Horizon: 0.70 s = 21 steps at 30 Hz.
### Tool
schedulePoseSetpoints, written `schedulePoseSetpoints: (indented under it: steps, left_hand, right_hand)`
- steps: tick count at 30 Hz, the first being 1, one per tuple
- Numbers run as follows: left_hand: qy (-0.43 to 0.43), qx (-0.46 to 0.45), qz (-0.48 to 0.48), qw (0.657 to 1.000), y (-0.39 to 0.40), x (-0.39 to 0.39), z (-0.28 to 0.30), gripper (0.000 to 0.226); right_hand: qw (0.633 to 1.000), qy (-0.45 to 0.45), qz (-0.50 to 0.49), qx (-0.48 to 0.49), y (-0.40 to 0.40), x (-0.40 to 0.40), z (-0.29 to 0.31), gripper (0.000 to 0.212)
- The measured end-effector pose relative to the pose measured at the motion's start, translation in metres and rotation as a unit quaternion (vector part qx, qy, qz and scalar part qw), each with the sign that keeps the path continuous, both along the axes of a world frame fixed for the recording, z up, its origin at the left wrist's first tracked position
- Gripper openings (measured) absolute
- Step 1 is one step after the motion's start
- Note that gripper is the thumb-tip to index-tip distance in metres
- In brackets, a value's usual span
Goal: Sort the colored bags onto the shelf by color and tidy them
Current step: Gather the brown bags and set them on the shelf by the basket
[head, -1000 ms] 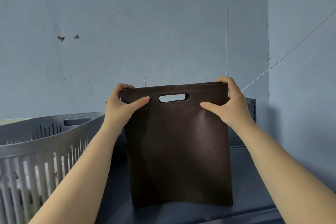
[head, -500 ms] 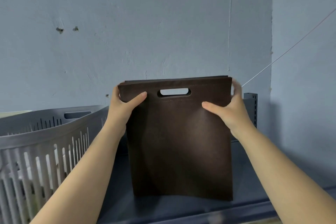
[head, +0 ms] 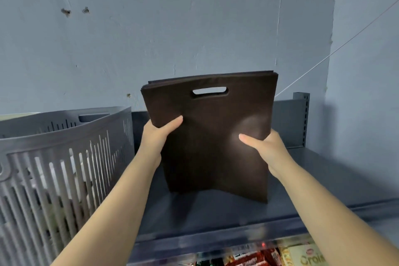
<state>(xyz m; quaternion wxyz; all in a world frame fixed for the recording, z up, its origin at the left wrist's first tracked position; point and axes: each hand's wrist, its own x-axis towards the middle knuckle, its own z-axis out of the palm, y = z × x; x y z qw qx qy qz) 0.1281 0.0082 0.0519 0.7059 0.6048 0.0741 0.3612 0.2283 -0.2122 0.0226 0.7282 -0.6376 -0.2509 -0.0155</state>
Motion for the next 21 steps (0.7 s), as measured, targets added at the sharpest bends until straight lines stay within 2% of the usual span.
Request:
schedulePoseSetpoints:
  steps: [2, 5, 8, 10, 14, 17, 21]
  left_hand:
    - [0.024, 0.002, -0.013, 1.0, 0.0, 0.002, -0.024, 0.054]
    - [0.006, -0.002, -0.012, 1.0, 0.002, 0.006, -0.029, 0.034]
    - [-0.005, 0.016, -0.008, 1.0, 0.013, 0.009, -0.017, 0.047]
    - [0.028, 0.009, -0.015, 0.999, 0.018, 0.011, -0.024, 0.057]
    - [0.077, 0.017, -0.049, 0.996, 0.015, 0.008, -0.056, 0.038]
    - [0.059, 0.038, -0.033, 0.997, 0.016, 0.003, -0.05, 0.028]
    - [0.014, 0.077, -0.057, 0.995, 0.013, -0.008, -0.024, 0.027]
  right_hand:
    - [1.0, 0.023, 0.001, -0.009, 0.002, -0.004, -0.017, 0.027]
    - [1.0, 0.011, -0.02, -0.008, 0.003, -0.006, -0.014, 0.027]
    - [1.0, 0.009, -0.025, -0.004, 0.002, -0.006, -0.005, 0.029]
    - [0.999, 0.025, -0.02, -0.023, 0.003, -0.009, -0.012, 0.032]
    - [0.997, 0.059, -0.034, -0.046, 0.007, -0.019, -0.03, 0.036]
    - [0.996, 0.038, -0.062, -0.057, 0.007, -0.029, -0.015, 0.031]
    - [0.996, 0.026, -0.081, -0.04, -0.004, -0.051, 0.014, 0.032]
